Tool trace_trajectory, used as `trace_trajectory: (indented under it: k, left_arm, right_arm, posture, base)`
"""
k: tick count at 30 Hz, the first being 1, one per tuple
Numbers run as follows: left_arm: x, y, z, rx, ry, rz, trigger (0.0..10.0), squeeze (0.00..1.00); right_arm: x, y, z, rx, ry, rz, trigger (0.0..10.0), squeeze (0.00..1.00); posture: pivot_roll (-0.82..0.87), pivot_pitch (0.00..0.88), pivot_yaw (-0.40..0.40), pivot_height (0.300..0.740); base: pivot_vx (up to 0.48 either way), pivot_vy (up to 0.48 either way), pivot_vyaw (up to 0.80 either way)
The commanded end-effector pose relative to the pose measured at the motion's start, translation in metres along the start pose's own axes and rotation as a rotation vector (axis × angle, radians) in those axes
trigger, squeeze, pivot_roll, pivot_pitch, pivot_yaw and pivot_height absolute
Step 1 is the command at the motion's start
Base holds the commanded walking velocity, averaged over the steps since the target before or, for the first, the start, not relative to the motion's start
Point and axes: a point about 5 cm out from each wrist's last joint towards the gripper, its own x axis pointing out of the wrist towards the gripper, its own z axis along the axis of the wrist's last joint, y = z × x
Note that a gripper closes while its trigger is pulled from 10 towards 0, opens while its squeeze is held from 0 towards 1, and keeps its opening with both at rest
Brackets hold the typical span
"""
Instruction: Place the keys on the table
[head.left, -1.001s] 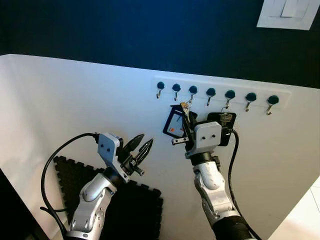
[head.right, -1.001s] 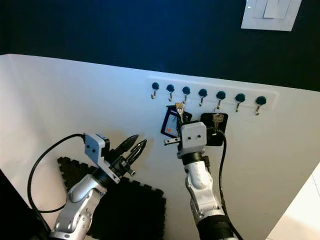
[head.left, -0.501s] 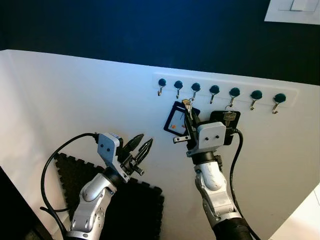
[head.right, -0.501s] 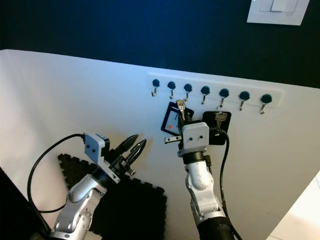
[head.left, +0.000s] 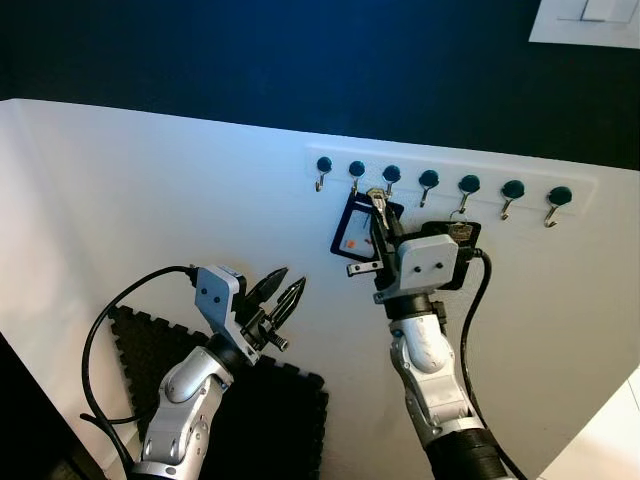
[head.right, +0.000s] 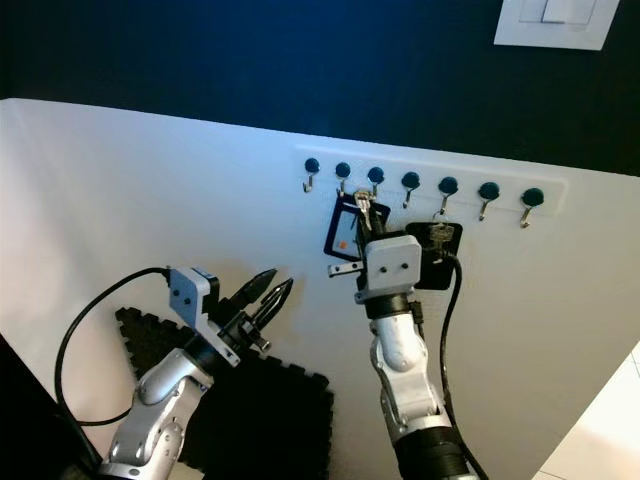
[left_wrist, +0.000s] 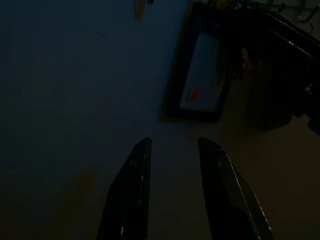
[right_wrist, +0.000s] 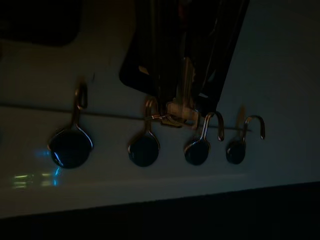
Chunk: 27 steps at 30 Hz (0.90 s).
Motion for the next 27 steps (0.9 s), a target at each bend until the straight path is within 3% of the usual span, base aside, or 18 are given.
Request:
trace_trajectory:
  k: [1, 4, 5, 20, 27]
  left_arm:
    - [-0.003, 0.003, -0.001, 0.018, 0.014, -0.009, 10.0, 0.00]
    - [-0.003, 0.003, -0.001, 0.017, 0.015, -0.010, 10.0, 0.00]
    - [-0.003, 0.002, 0.000, 0.013, 0.013, -0.016, 10.0, 0.00]
    - [0.003, 0.000, 0.008, 0.000, -0.024, -0.045, 10.0, 0.00]
    - [0.003, -0.002, 0.006, -0.001, -0.016, -0.053, 10.0, 0.00]
  right_arm:
    - [0.007, 0.003, 0.007, 0.016, -0.028, 0.011, 4.6, 0.00]
    - [0.008, 0.004, 0.009, 0.018, -0.037, 0.019, 4.8, 0.00]
    - [0.010, 0.006, 0.012, 0.018, -0.049, 0.029, 10.0, 0.00]
    - [0.006, 0.021, 0.025, 0.019, -0.109, 0.087, 10.0, 0.00]
    - [-0.018, 0.028, 0.018, 0.015, -0.061, 0.104, 10.0, 0.00]
  posture:
    - [0.02, 0.069, 0.012, 0.740]
    - [0.02, 0.066, 0.012, 0.740]
    - [0.03, 0.062, 0.013, 0.740]
    - [0.03, 0.065, 0.010, 0.740]
    - [0.02, 0.064, 0.012, 0.740]
  base:
    - [0.000, 0.000, 0.00]
    - [0.000, 0.000, 0.00]
    - [0.000, 0.000, 0.00]
    - [0.000, 0.000, 0.00]
    - [0.000, 0.000, 0.00]
